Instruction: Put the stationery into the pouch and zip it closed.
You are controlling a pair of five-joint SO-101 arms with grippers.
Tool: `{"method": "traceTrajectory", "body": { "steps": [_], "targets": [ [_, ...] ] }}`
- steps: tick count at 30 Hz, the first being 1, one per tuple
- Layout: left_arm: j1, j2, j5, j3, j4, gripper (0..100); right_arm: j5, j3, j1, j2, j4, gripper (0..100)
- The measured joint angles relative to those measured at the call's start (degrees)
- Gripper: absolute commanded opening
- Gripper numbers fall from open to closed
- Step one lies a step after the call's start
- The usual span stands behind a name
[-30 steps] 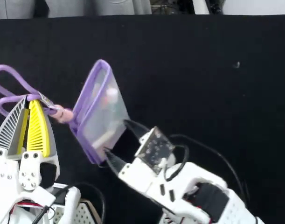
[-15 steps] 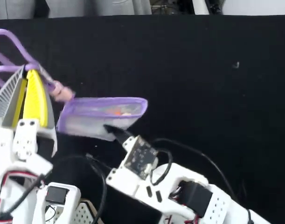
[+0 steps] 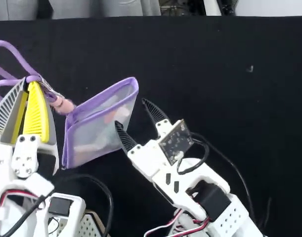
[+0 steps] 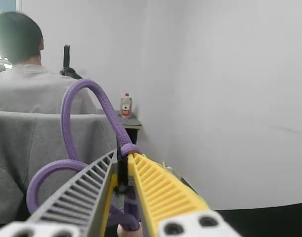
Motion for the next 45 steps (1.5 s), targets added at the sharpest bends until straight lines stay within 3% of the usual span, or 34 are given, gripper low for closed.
{"method": "traceTrajectory", "body": {
  "steps": [7, 22, 29, 33, 45],
  "targets": [
    [10.64, 0.00, -1.85, 0.00, 0.00, 3, 0.00, 0.00, 0.44, 0.00, -7.65, 27.9],
    [19.60, 0.09, -2.20, 0.09, -3.87, 3, 4.13, 0.00, 4.66, 24.79, -26.20, 27.9],
    [21.01, 3.25, -2.20, 0.00, -3.34, 3, 4.13, 0.53, 6.42, 30.33, -27.78, 27.9],
    [21.19, 3.34, -2.20, 0.00, -2.81, 3, 4.13, 0.53, 7.30, 26.64, -22.33, 27.9],
    [21.10, 3.43, 0.88, 2.46, -2.81, 3, 4.13, -6.33, 7.30, -4.57, 9.41, 27.9]
  ]
}}
